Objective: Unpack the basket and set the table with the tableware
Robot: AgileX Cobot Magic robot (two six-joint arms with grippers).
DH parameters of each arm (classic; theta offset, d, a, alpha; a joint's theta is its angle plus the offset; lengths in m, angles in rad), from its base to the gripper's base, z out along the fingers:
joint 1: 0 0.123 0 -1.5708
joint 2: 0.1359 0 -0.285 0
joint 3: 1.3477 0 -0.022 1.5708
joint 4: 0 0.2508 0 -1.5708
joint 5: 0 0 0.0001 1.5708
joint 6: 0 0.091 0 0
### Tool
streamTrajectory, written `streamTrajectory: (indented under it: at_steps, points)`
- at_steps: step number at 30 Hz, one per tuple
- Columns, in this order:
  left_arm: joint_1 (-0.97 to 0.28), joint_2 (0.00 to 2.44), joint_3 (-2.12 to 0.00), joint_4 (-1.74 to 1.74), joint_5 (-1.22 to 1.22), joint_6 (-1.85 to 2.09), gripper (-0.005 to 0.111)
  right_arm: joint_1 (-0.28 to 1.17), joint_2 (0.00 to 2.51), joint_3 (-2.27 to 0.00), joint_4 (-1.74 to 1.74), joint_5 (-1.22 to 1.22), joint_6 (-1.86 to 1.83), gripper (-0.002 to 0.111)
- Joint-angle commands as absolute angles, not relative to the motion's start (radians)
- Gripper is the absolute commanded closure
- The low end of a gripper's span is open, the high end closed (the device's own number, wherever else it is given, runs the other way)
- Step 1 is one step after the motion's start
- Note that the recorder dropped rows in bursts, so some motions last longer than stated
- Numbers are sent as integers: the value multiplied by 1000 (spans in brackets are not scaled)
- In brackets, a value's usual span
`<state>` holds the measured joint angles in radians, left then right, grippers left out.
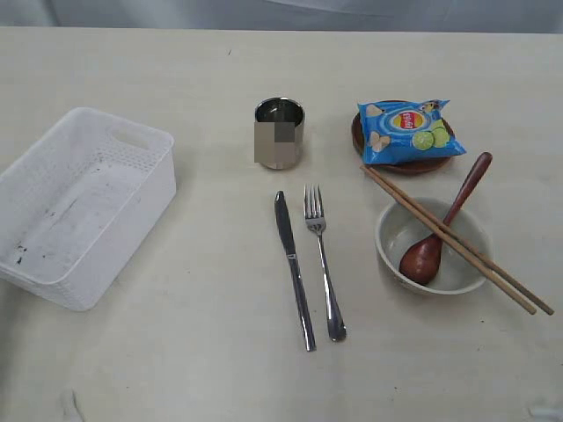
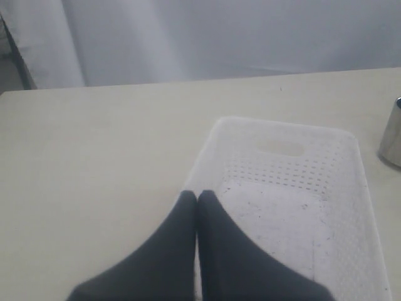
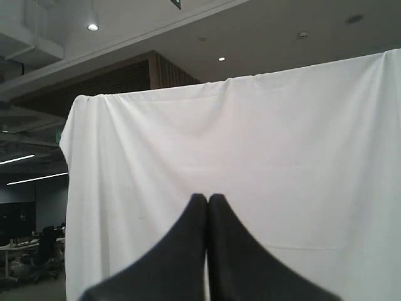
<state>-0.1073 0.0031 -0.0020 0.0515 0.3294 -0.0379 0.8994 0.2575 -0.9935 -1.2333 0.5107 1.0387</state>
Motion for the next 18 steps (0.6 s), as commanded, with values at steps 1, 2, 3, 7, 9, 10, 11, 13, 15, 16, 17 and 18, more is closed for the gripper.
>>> streamTrajectory:
  at_steps: [1,2,3,7,9,10,11,13,15,16,17,18]
  points:
    - [-114,0,0,49,319,-37,107,899,237,-993,-1230,508,1041,109]
    - [-114,0,0,49,319,-37,107,899,236,-993,-1230,508,1041,109]
    - [-114,0,0,49,319,-37,107,899,233,-993,-1230,508,1041,109]
    - [-114,0,0,49,319,-37,107,899,231,-993,-1230,508,1041,109]
    - [-114,0,0,49,319,-37,107,899,229,-993,-1230,505,1041,109]
    - [-114,0,0,49,319,-37,107,899,229,-993,-1230,509,1041,109]
    - [-114,0,0,49,319,-37,107,899,227,-993,-1230,509,1041,109]
    - [-114,0,0,49,319,-37,107,897,225,-993,-1228,509,1041,109]
    - [-114,0,0,49,319,-37,107,894,223,-986,-1222,503,1041,109]
    - [-114,0,0,49,319,-37,107,886,223,-984,-1202,503,1041,109]
    - [-114,0,0,49,319,-37,107,870,223,-979,-1168,509,1041,109]
    - [-114,0,0,49,319,-37,107,846,223,-972,-1131,508,1041,109]
